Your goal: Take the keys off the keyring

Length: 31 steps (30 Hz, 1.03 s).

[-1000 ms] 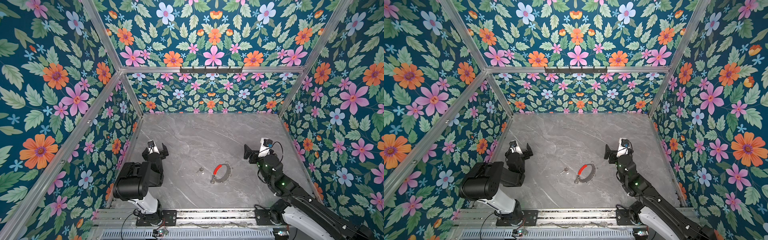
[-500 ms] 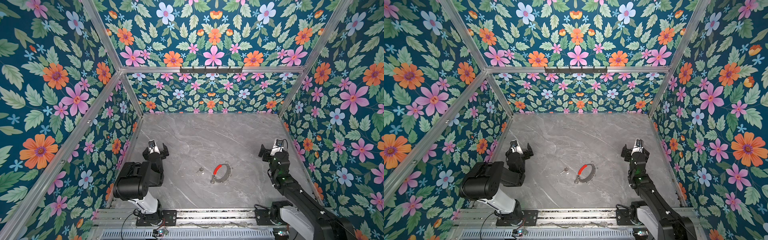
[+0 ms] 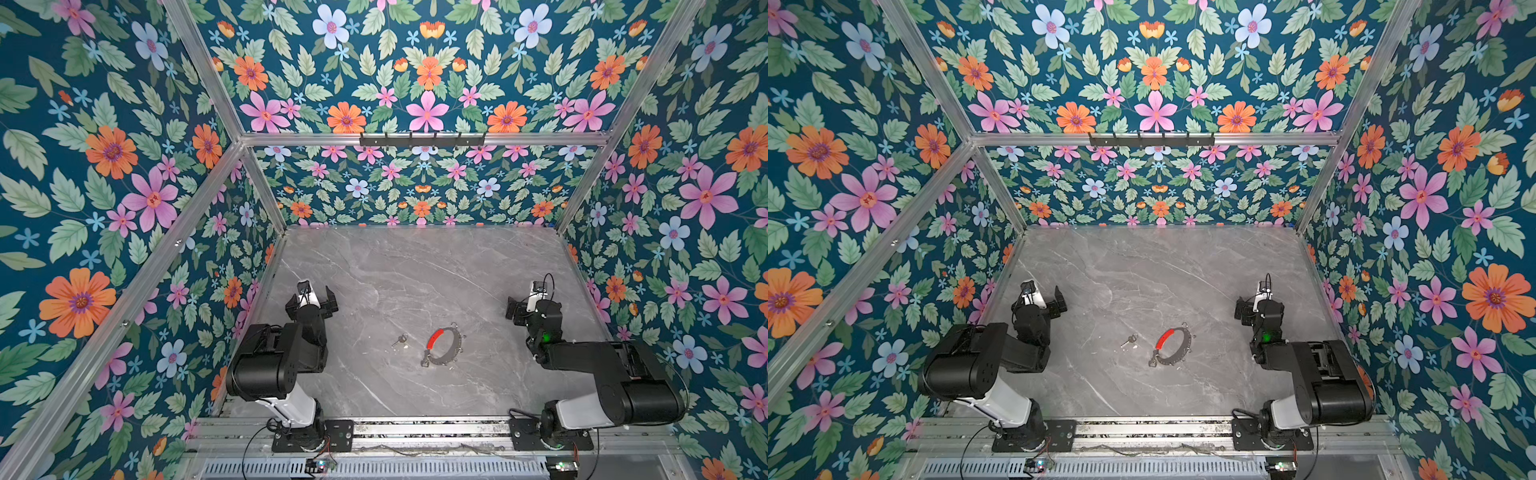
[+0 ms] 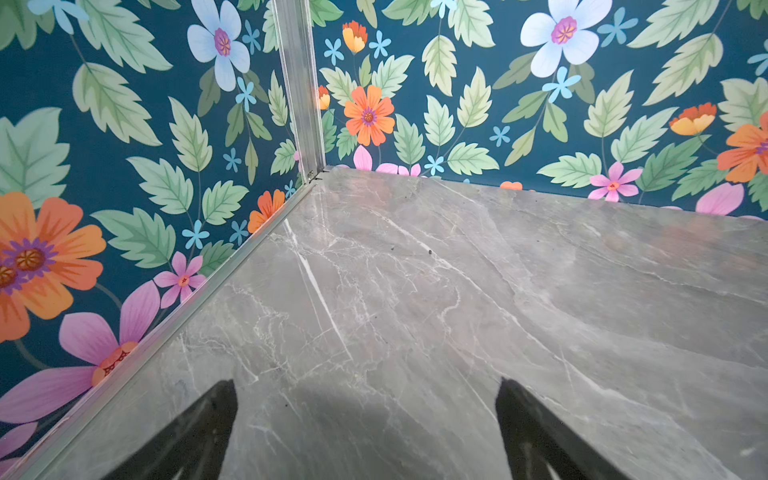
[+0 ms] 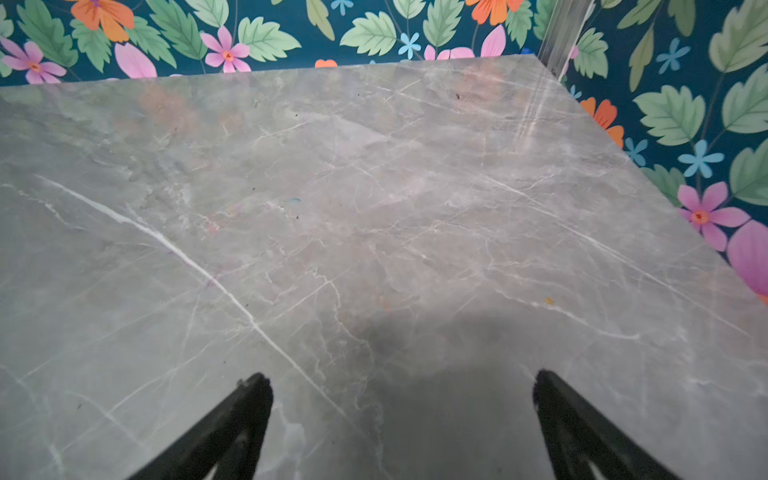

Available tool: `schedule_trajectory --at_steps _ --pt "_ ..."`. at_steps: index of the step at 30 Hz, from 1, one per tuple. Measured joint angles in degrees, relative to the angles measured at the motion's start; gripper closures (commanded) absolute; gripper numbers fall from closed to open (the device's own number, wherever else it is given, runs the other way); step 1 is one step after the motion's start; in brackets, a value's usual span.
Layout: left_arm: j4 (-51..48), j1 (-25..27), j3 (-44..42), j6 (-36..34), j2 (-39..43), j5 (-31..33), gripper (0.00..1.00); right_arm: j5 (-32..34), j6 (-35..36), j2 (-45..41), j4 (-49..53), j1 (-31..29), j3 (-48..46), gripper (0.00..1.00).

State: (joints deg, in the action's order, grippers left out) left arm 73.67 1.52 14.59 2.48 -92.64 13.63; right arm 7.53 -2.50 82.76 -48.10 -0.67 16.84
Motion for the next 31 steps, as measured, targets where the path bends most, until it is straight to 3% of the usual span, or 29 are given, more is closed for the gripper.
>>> schedule_trajectory --at_steps 31 --pt "0.0 0.1 0.3 0.0 -0.1 0.0 0.0 -1.3 -1.0 0.0 -2.0 0.9 0.8 0.01"
